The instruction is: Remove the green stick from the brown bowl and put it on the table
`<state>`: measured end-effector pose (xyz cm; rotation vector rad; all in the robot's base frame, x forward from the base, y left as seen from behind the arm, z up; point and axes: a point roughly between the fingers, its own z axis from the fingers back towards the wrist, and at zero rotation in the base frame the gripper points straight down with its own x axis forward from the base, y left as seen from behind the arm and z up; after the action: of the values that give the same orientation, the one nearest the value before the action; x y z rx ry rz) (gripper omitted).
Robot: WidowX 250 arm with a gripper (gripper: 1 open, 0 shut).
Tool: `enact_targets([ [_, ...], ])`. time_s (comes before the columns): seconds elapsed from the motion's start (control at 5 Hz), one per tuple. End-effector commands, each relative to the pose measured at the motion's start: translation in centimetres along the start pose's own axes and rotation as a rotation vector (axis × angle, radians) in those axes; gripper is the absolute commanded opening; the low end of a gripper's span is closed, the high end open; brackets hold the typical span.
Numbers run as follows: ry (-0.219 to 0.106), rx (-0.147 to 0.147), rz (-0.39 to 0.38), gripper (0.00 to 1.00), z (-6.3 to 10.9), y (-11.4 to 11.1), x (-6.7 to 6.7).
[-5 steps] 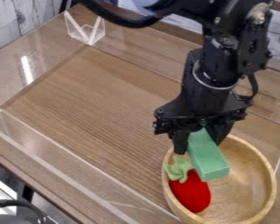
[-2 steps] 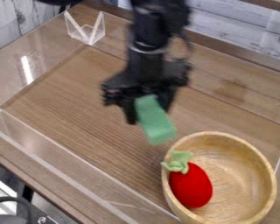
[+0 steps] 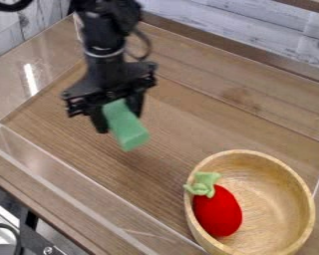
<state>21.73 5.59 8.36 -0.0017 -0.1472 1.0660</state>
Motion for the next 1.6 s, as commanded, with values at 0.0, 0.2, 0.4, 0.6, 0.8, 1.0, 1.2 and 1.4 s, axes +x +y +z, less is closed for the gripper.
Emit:
enact_targets([
  [0.0,-0.017,0.012,0.021,0.00,-1.2,-0.2,0.6],
  [0.2,-0.024,0.029,0.022,0.00,-2.7,-0.3,1.2],
  [0.4,-0.024,0.045,0.011,0.00,-3.9,-0.4,1.7],
  [0.6,-0.018,0.050,-0.006,0.00,-4.6,-0.6,2.1],
  [0.8,-0.014,0.052,-0.013,0.00,-5.0,-0.7,2.5],
  [1.0,-0.010,0.054,-0.019,0.00,-5.4,-0.8,2.7],
  [1.2,-0.006,0.057,-0.023,0.00,-5.7,-0.9,3.0],
  [1.4,-0.002,0.060,-0.027,0.00,-5.9,-0.9,3.2],
])
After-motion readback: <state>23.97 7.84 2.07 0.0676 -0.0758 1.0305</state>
